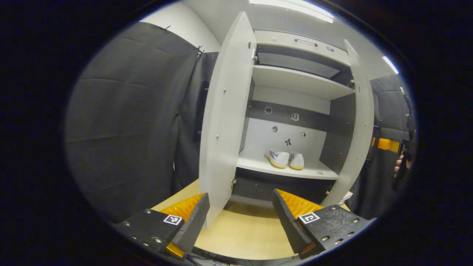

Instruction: Grab one shoe with the right hand and put it into the shoe cabinet, grab the other shoe with the left hand and put it into the shoe cabinet; then close the right door with the right hand and the left door with the left hand.

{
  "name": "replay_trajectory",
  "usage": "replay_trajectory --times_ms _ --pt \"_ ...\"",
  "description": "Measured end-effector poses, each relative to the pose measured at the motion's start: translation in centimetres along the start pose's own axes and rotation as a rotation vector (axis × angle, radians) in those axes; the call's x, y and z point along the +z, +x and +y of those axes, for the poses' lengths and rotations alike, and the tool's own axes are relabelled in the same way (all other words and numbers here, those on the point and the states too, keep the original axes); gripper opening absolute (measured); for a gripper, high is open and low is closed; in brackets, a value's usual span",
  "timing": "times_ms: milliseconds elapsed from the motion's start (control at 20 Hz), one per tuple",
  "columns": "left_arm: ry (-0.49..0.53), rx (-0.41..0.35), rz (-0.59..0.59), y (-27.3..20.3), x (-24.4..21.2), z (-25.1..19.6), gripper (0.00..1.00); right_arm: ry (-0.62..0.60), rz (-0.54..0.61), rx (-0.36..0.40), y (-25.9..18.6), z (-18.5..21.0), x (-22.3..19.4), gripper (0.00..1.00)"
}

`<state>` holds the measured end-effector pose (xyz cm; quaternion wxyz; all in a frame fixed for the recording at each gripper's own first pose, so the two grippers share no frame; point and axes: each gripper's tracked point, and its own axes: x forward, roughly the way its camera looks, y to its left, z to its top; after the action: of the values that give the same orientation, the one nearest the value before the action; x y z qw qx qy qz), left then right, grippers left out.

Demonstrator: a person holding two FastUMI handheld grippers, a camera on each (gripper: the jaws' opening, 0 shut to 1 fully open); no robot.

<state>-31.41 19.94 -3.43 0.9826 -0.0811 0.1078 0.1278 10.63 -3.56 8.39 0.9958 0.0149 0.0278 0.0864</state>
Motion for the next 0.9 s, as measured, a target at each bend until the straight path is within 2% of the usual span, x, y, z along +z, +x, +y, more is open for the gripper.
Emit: replay_trajectory --times_ms 100,200,250,300,500,550,600,850,900 --pt "-0.008 0.013 -0.007 -0.1 0.2 1.6 0.97 -0.033 0.002 0.002 0.8 1.5 0.4 0.92" --pt "-0.011 0.028 -0.013 -0.4 0.4 3.2 0.98 -0.050 -0.009 0.005 0.5 2.6 0.7 0.99" --pt "-0.014 0.033 -0.022 -0.5 0.6 3.9 1.00 -0.046 -0.018 0.009 0.4 2.9 0.6 0.98" --pt "-0.020 0.031 -0.037 -0.8 0.9 4.6 0.98 -0.039 -0.024 0.007 0.3 2.9 0.5 0.96" --pt "-0.039 0.078 -0.084 -1.5 2.3 8.8 1.00 -0.013 -0.008 -0.021 0.0 2.3 -0.4 0.98" --pt "-0.031 0.098 -0.093 -1.4 2.8 10.2 0.97 -0.004 -0.004 -0.030 -0.1 2.1 -0.6 0.98" --pt "-0.015 0.122 -0.105 -1.4 3.4 11.6 1.00 0.007 0.002 -0.041 -0.3 1.7 -0.8 0.98" --pt "0.084 0.201 -0.156 -1.5 6.6 16.9 1.00 0.037 0.015 -0.078 -0.8 0.6 -1.5 0.95" --pt "0.100 0.208 -0.159 -1.1 7.3 17.8 0.89 0.037 0.013 -0.085 -0.8 0.5 -1.5 0.94"
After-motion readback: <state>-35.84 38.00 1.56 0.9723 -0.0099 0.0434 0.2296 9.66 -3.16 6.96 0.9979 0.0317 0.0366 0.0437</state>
